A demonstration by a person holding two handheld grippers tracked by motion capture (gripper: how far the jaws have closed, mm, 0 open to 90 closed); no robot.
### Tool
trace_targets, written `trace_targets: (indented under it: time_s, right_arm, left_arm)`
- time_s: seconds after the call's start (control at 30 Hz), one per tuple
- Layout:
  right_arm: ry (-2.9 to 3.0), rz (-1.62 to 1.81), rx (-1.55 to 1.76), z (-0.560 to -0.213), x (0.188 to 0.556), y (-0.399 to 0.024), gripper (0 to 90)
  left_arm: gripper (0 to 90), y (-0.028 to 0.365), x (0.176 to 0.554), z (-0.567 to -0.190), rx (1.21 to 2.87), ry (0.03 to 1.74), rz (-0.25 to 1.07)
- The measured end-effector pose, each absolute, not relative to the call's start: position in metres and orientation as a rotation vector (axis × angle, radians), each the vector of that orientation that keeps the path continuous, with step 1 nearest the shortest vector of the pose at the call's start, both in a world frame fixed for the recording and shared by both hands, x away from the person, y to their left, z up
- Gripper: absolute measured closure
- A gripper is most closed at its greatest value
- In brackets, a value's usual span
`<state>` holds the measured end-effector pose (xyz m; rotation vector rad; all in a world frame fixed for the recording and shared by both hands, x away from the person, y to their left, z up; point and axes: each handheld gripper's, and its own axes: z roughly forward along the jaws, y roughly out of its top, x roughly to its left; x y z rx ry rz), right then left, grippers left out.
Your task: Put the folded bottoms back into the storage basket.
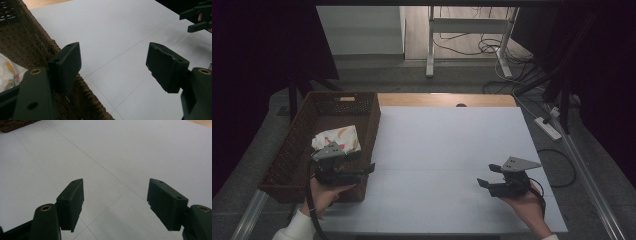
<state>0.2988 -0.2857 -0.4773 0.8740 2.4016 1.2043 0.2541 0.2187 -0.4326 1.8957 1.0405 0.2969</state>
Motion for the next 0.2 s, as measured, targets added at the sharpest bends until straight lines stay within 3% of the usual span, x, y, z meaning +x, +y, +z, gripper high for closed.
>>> trace_targets:
  time_s: [0.2]
  right_arm:
    - [2.402,1.201,0.866,-0.4774,0.2978,-0.2850,30.1]
  left_arm:
    - [27.6,0.2175,0.2543,-0.4324,1.901,1.035,0.299]
